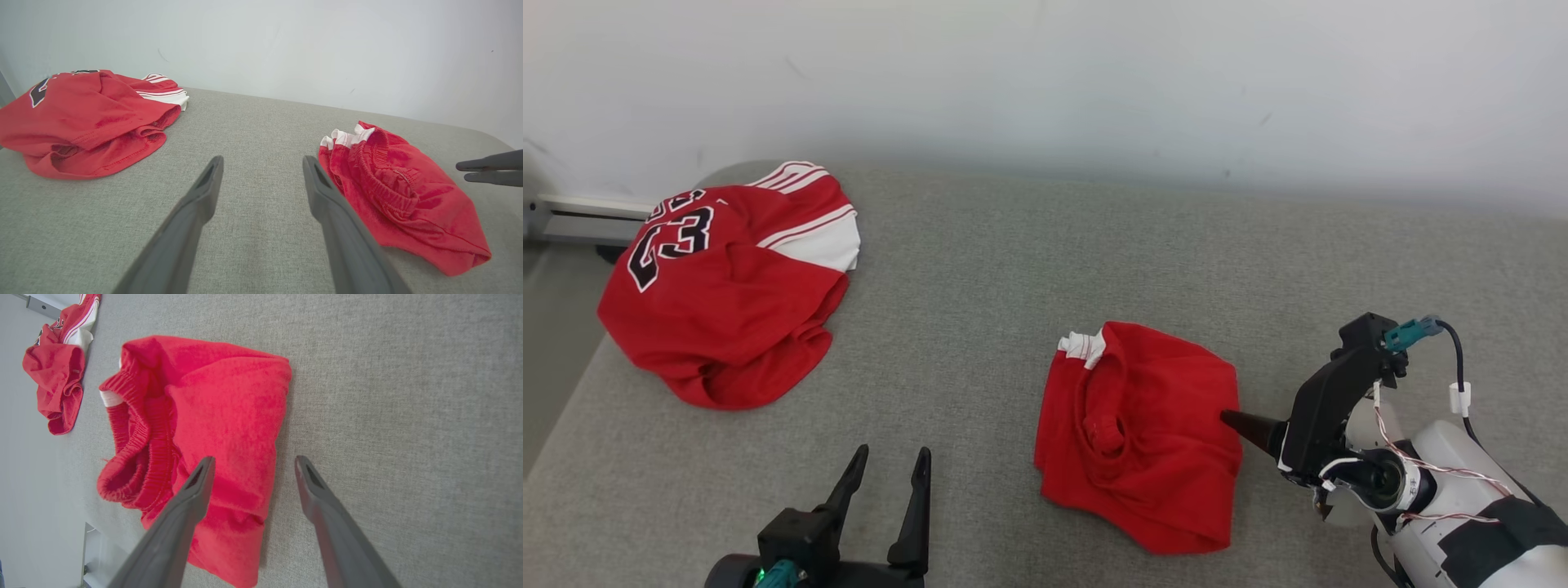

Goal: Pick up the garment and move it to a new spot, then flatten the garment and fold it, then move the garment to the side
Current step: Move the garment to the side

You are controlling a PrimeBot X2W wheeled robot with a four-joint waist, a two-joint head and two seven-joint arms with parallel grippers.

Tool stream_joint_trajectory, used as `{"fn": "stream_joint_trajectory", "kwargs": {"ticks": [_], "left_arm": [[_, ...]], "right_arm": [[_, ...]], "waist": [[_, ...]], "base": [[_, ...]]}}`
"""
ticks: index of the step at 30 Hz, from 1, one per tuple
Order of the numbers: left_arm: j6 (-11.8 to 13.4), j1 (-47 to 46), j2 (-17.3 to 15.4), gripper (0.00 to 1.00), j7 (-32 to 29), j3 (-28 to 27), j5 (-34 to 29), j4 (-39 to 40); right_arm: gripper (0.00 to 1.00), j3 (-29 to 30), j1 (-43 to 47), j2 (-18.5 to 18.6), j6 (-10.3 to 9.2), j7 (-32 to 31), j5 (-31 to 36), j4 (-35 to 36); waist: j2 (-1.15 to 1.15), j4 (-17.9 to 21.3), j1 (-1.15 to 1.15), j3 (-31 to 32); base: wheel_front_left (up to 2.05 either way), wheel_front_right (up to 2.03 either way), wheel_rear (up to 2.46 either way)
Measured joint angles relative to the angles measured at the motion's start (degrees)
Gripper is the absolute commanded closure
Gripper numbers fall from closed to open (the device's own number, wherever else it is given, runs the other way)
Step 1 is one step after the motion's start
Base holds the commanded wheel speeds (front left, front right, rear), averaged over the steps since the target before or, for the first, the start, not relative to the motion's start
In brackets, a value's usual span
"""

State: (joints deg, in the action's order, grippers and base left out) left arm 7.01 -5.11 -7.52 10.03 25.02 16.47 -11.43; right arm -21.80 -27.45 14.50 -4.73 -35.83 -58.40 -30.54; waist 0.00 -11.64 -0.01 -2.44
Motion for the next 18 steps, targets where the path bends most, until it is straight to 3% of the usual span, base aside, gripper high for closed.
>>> {"fn": "stream_joint_trajectory", "kwargs": {"ticks": [18], "left_arm": [[0.0, -0.14, 0.45, 0.0, -0.22, -0.14, 0.2, -0.58]], "right_arm": [[0.0, -2.16, -2.34, -2.61, -1.83, -2.85, 2.13, -7.28]], "waist": [[0.0, -3.24, 0.0, -1.01]], "base": [[0.0, 0.0, 0.0]]}}
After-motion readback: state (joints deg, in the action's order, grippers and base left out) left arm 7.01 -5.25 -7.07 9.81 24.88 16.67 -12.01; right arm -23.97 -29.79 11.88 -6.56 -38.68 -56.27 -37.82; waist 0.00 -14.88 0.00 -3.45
